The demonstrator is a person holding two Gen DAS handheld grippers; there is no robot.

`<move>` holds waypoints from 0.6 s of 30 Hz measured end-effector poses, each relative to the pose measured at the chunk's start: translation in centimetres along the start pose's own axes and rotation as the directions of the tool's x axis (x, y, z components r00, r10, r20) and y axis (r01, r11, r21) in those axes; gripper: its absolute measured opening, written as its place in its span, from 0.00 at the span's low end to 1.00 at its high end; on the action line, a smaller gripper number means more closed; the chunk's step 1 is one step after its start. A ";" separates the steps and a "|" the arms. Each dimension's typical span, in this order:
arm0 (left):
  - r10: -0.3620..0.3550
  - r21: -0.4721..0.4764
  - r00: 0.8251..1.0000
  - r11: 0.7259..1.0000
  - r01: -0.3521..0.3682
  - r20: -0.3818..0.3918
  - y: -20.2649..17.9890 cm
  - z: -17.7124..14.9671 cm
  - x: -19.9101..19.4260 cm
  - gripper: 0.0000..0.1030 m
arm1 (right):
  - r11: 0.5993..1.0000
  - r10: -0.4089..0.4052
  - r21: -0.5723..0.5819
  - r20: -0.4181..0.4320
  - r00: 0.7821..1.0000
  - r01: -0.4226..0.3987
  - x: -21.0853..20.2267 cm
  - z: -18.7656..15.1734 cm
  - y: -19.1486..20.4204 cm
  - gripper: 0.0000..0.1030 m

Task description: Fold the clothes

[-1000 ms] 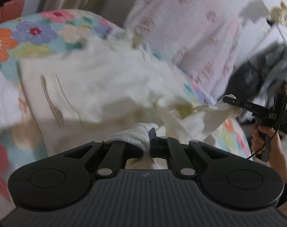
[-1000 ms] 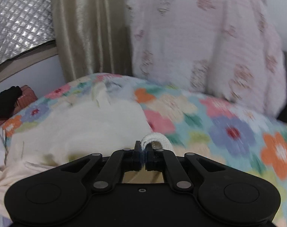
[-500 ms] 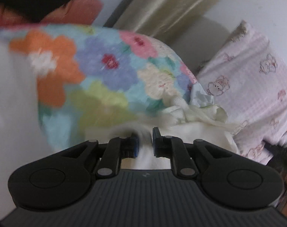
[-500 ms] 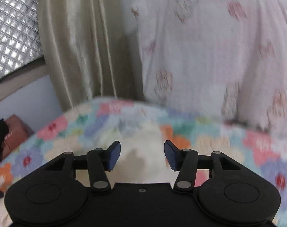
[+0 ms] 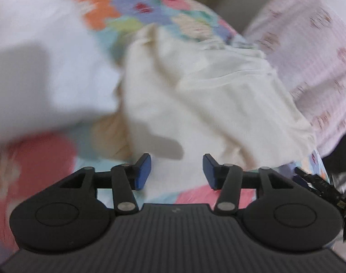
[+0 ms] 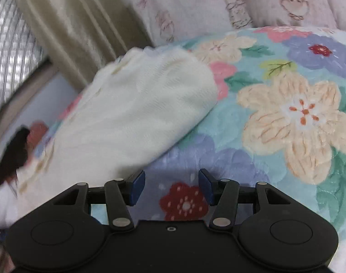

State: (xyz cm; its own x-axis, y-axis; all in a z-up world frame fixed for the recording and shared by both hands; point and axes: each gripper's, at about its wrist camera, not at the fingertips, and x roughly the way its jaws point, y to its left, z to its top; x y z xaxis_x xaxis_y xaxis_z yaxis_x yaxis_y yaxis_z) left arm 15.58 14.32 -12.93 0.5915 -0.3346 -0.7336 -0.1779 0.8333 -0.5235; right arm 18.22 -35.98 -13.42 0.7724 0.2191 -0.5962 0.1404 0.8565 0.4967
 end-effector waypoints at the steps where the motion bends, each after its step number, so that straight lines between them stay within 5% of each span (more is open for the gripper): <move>1: 0.001 -0.022 1.000 1.000 -0.001 -0.012 0.5 -0.3 0.2 0.51 | 0.999 0.021 0.026 0.004 1.000 -0.021 0.2 0.1 -0.2 0.62; 11: -0.168 -0.130 0.986 0.977 0.168 0.011 2.2 0.0 3.6 0.55 | 0.992 0.104 0.066 0.041 0.994 -0.107 2.4 2.2 1.1 0.66; 13: -0.134 -0.002 0.991 0.991 0.134 0.017 0.8 0.3 4.4 0.24 | 0.991 0.086 0.096 0.040 0.996 -0.090 3.3 2.8 1.1 0.73; 14: -0.088 0.111 0.996 0.990 0.085 0.020 -0.5 0.3 4.7 0.20 | 0.989 0.074 0.126 0.046 0.996 -0.079 3.9 3.2 0.9 0.80; 16: -0.088 0.148 0.996 0.985 0.084 0.020 -1.2 0.2 4.9 0.10 | 0.981 0.052 0.183 0.065 0.997 -0.063 5.0 4.1 0.4 0.81; 18: -0.103 0.158 0.994 0.983 0.098 0.027 -1.5 0.4 4.5 0.08 | 0.977 0.029 0.206 0.104 0.994 -0.050 5.5 4.8 0.1 0.71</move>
State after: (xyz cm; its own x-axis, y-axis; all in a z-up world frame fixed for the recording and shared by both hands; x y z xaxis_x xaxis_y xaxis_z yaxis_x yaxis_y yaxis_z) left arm 18.85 11.75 -15.33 0.6277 -0.4068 -0.6637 0.0075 0.8558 -0.5173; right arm 25.48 -36.93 -13.60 0.8365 0.1941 -0.5125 0.2259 0.7299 0.6452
